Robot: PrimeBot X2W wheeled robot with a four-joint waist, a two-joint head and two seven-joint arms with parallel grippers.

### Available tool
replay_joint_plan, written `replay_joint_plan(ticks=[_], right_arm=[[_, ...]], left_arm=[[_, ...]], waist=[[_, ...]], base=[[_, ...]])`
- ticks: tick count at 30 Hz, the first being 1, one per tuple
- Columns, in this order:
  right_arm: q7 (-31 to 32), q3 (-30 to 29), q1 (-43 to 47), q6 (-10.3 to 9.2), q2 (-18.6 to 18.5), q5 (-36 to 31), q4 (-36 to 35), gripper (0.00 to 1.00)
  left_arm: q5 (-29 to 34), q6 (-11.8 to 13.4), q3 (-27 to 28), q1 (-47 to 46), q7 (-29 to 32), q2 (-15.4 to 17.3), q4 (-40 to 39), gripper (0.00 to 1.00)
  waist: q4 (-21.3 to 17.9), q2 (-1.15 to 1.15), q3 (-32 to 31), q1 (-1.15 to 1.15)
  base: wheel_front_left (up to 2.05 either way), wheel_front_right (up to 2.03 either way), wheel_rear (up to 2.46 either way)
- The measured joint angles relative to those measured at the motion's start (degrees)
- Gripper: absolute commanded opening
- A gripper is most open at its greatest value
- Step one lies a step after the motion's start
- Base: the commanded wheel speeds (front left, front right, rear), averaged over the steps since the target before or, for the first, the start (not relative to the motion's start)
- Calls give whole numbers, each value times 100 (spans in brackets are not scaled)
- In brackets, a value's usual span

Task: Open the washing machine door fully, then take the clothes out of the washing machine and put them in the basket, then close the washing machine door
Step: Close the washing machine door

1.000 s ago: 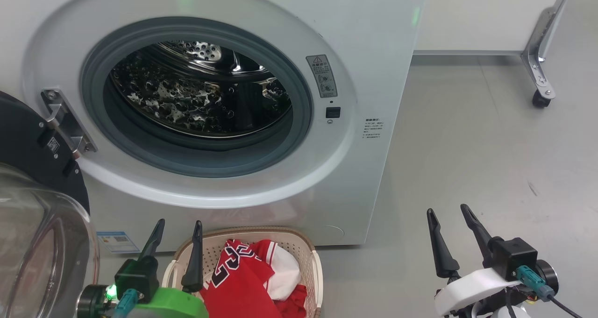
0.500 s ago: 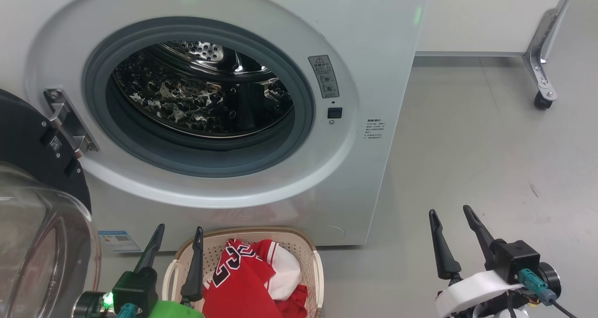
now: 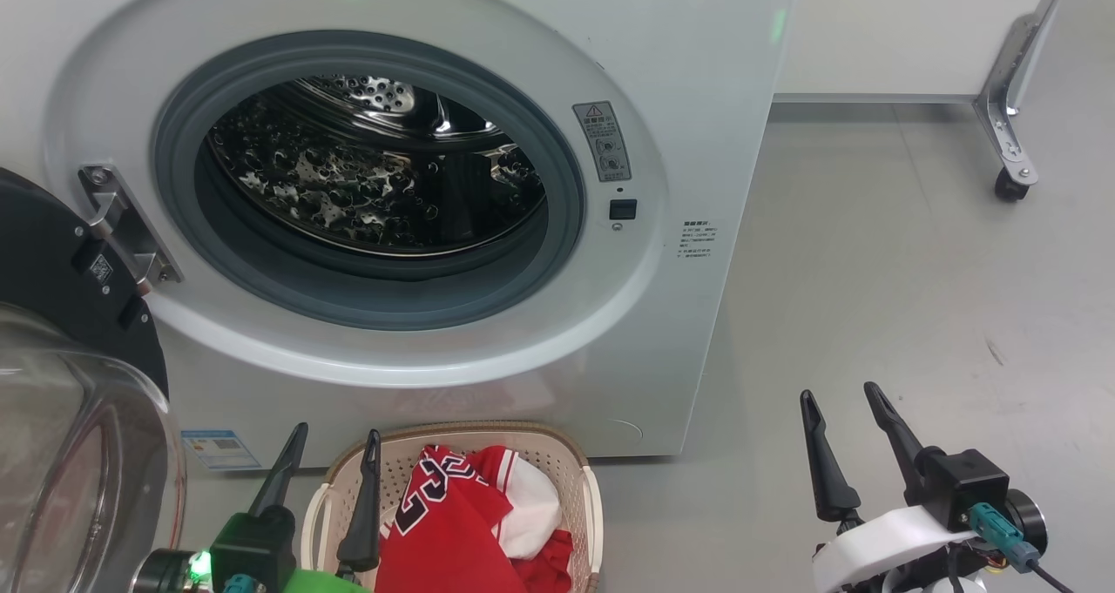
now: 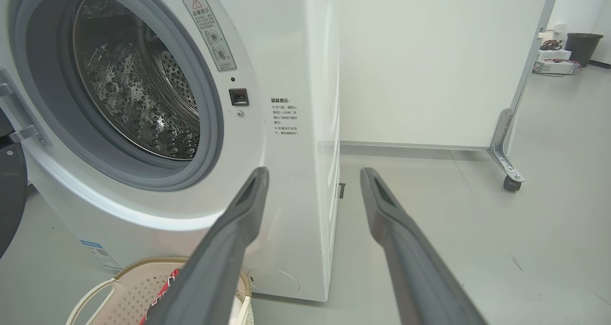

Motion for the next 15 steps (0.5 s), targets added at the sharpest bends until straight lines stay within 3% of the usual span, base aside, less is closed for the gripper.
replay_joint_plan(ticks=[15], right_arm=[[8, 0, 43, -41, -7, 0, -85, 100]], left_arm=[[86, 4, 0, 176, 198, 19, -328, 100]], waist=[[-1, 0, 12, 0]], base=[[-29, 31, -2]])
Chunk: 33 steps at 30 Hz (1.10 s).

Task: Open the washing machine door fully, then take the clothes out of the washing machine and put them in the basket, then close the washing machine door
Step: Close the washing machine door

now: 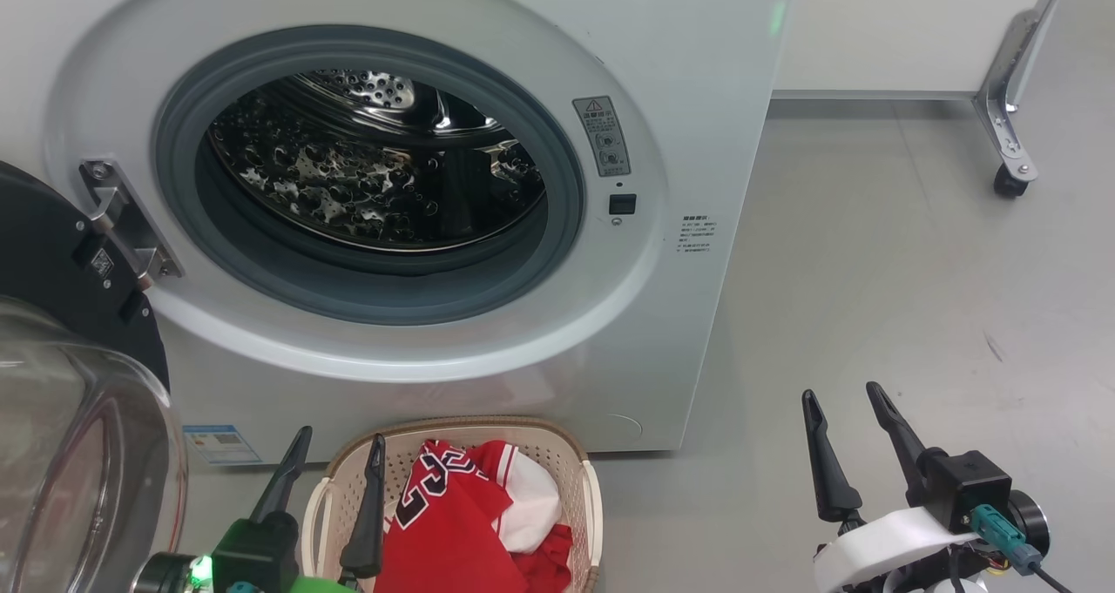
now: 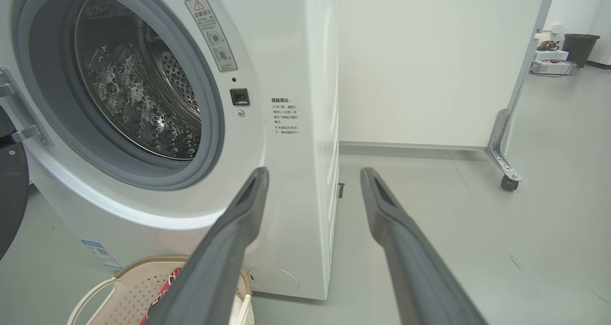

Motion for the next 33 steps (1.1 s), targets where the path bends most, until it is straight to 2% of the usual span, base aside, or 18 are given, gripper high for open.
replay_joint_plan(ticks=[12, 33], right_arm=[[2, 0, 4, -2, -7, 19, -53, 100], [19, 1, 4, -2, -36, 19, -84, 100]], left_arm=[[0, 3, 19, 96, 122, -8, -188, 100], [57, 10, 23, 126, 230, -8, -378, 100]], waist=[[5, 0, 49, 0], [38, 0, 100, 0]], base=[[-85, 85, 0], [-122, 122, 0]])
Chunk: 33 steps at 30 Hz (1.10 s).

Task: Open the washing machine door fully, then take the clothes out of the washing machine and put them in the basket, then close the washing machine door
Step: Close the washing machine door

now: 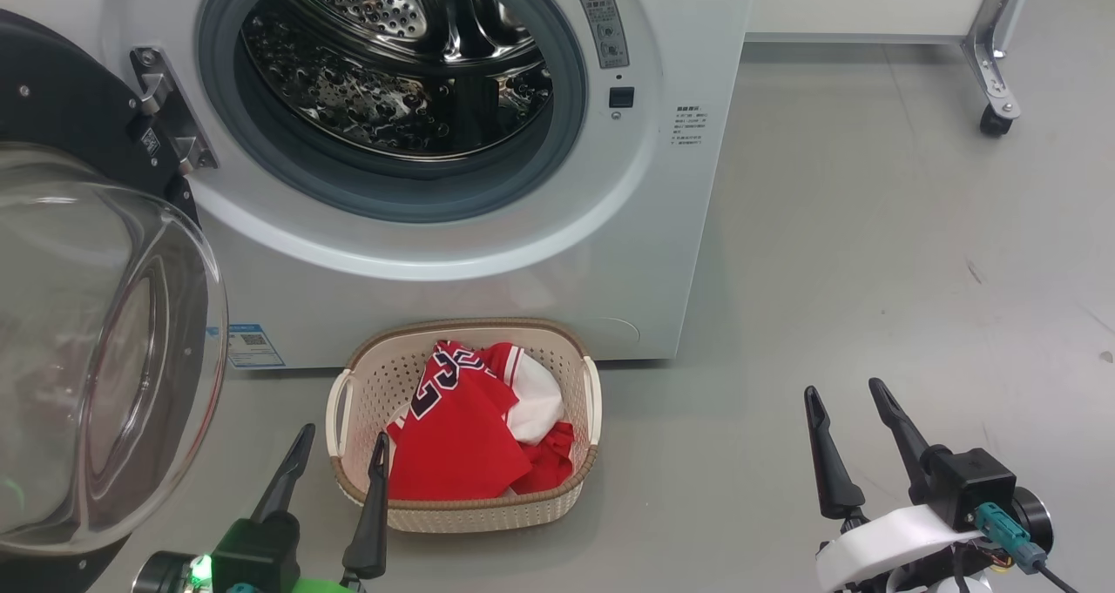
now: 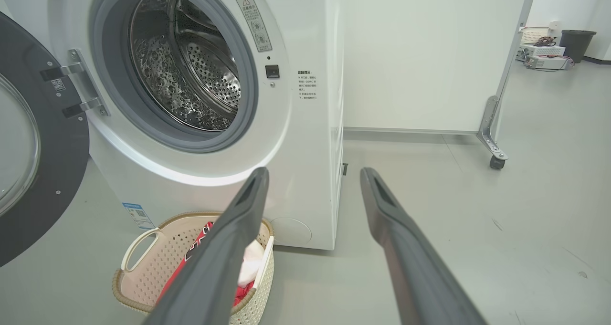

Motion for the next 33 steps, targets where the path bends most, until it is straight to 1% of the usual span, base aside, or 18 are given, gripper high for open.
replay_joint_plan(ticks=[14, 16, 33], right_arm=[[1, -1, 0, -10, 1, 8, 1, 100], [1, -5, 0, -44, 0, 10, 1, 100], [27, -4, 1, -48, 1, 14, -1, 100]], left_arm=[[66, 0, 0, 23, 18, 5, -71, 100], [66, 0, 0, 25, 23, 7, -73, 100], [67, 0, 3, 38, 68, 7, -160, 100]], waist=[[-15, 0, -49, 0], [-7, 0, -58, 0], [43, 0, -78, 0]], base=[[-66, 66, 0], [-30, 30, 0], [-5, 5, 0]])
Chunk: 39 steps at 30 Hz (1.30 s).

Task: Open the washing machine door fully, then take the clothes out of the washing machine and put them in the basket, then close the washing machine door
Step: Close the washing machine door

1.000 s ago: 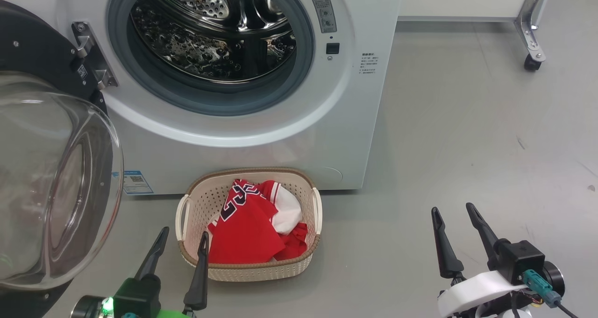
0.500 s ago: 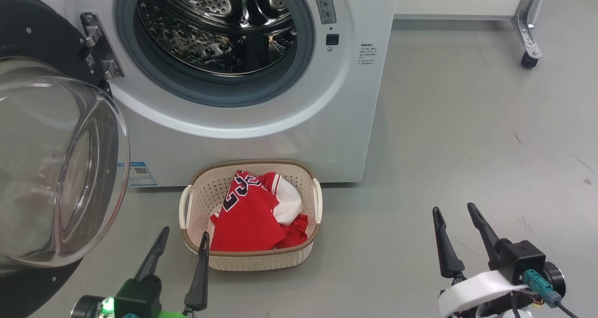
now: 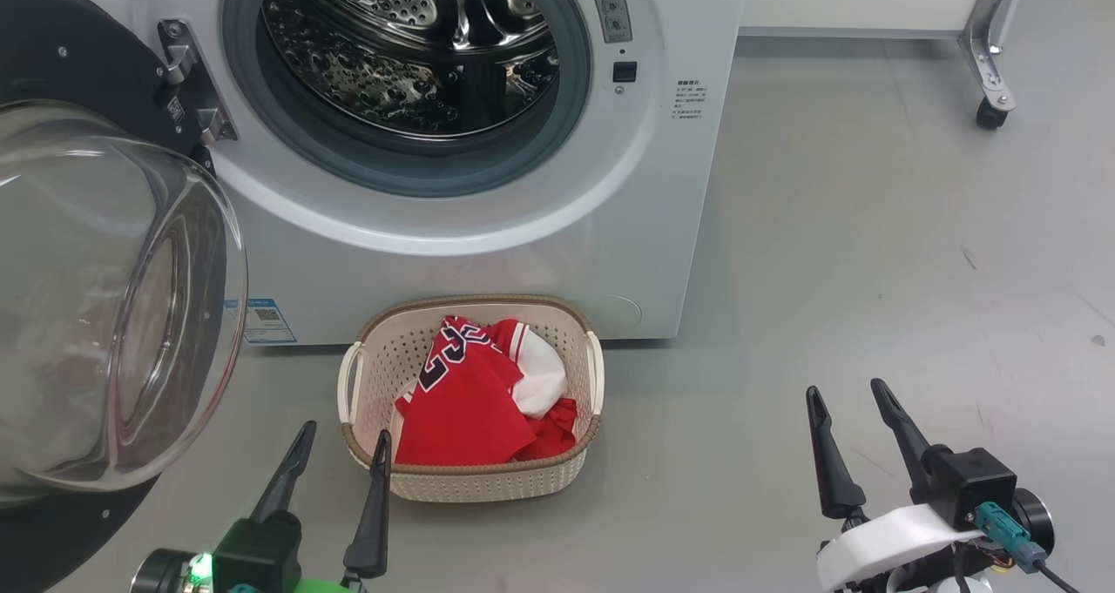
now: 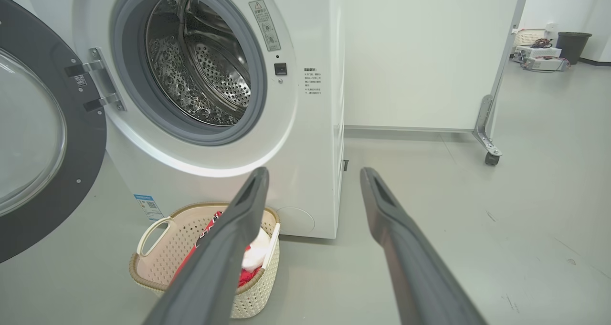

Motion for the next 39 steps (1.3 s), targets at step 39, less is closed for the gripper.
replay_joint_plan(ticks=[39], right_arm=[[83, -53, 54, -32, -243, 1, -229, 100]], left_arm=[[89, 1, 54, -7, -78, -93, -36, 100]], waist=[[1816, 0, 155, 0]], base=[[0, 0, 0]])
